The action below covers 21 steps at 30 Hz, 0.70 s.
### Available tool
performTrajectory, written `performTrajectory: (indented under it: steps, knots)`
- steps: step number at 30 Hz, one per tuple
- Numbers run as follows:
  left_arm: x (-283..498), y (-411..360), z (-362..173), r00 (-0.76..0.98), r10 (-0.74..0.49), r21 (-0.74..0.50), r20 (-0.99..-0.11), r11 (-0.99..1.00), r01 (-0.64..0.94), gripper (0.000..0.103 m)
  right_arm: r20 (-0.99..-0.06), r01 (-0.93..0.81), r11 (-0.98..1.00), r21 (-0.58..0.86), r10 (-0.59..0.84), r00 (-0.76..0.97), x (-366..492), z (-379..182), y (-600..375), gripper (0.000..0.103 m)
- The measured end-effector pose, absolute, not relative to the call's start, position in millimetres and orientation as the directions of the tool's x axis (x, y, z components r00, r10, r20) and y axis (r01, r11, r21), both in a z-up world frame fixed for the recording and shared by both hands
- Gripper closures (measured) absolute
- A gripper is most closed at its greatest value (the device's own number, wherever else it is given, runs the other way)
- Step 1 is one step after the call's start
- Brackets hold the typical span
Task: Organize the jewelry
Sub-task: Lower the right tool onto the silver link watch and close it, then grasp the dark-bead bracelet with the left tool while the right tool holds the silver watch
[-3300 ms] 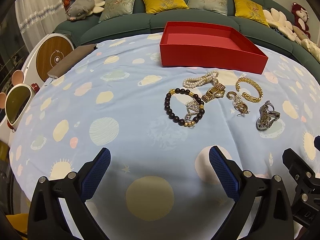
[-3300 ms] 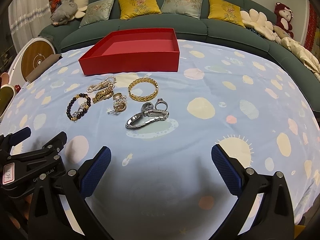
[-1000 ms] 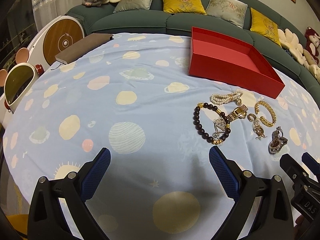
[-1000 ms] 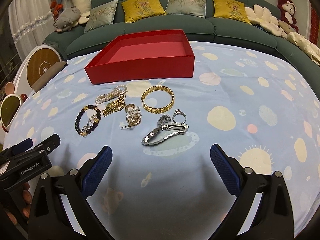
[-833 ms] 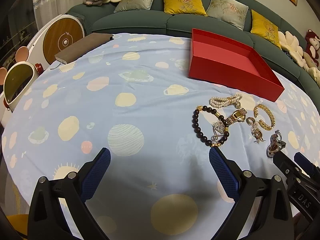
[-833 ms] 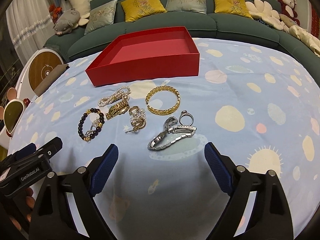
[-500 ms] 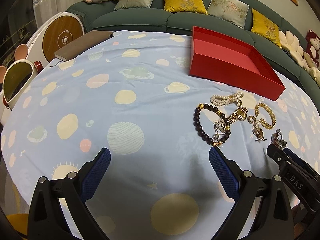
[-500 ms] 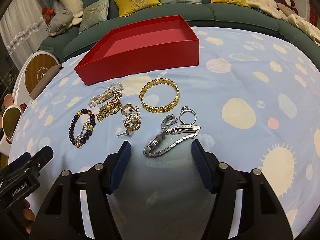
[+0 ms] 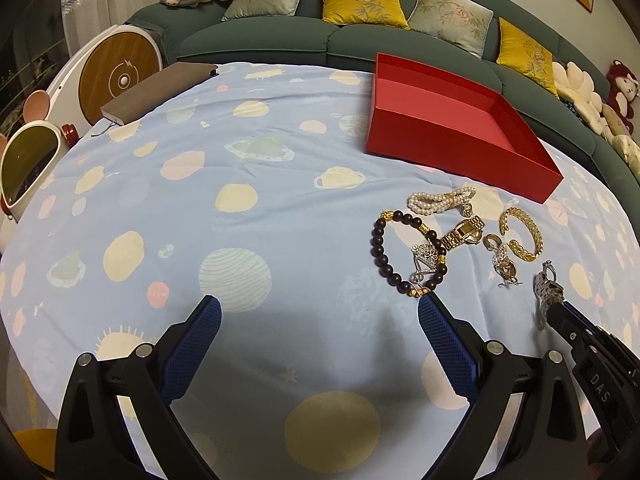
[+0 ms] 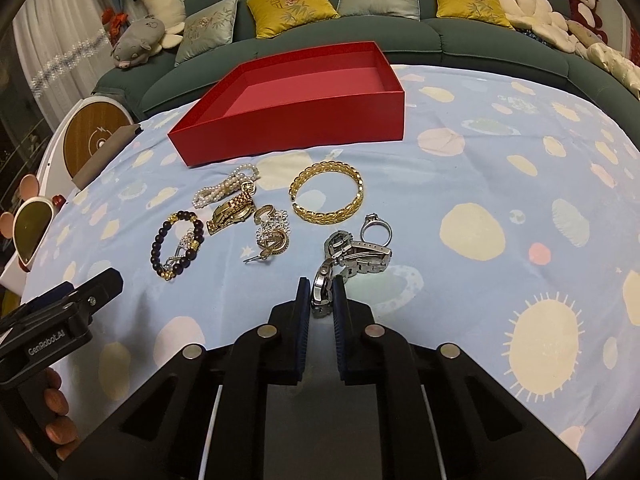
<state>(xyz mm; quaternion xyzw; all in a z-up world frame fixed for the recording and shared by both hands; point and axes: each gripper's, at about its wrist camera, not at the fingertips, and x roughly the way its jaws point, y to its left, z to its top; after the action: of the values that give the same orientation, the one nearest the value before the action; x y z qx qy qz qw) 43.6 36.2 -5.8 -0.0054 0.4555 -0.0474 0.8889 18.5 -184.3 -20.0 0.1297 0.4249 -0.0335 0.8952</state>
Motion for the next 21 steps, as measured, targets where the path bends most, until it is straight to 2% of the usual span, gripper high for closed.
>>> performTrajectory:
  steps: [12, 14, 16, 21]
  knots:
    - [69, 25, -12, 0.560, -0.125, -0.104, -0.819, 0.992, 0.068, 0.007, -0.714, 0.113, 0.961, 0.251, 0.105, 0.692, -8, 12, -193, 0.093]
    - [77, 20, -16, 0.559, -0.123, -0.098, -0.820, 0.992, 0.075, 0.015, -0.717, 0.111, 0.960, 0.255, 0.111, 0.689, -10, 11, -192, 0.093]
    - [85, 17, -23, 0.539, -0.130, -0.102, -0.832, 0.991, 0.082, 0.032, -0.717, 0.109, 0.960, 0.259, 0.115, 0.688, -11, 11, -192, 0.093]
    - [89, 6, -28, 0.557, -0.100, -0.058, -0.824, 0.994, 0.093, 0.045, -0.714, 0.109, 0.956, 0.272, 0.125, 0.689, -10, 13, -194, 0.093]
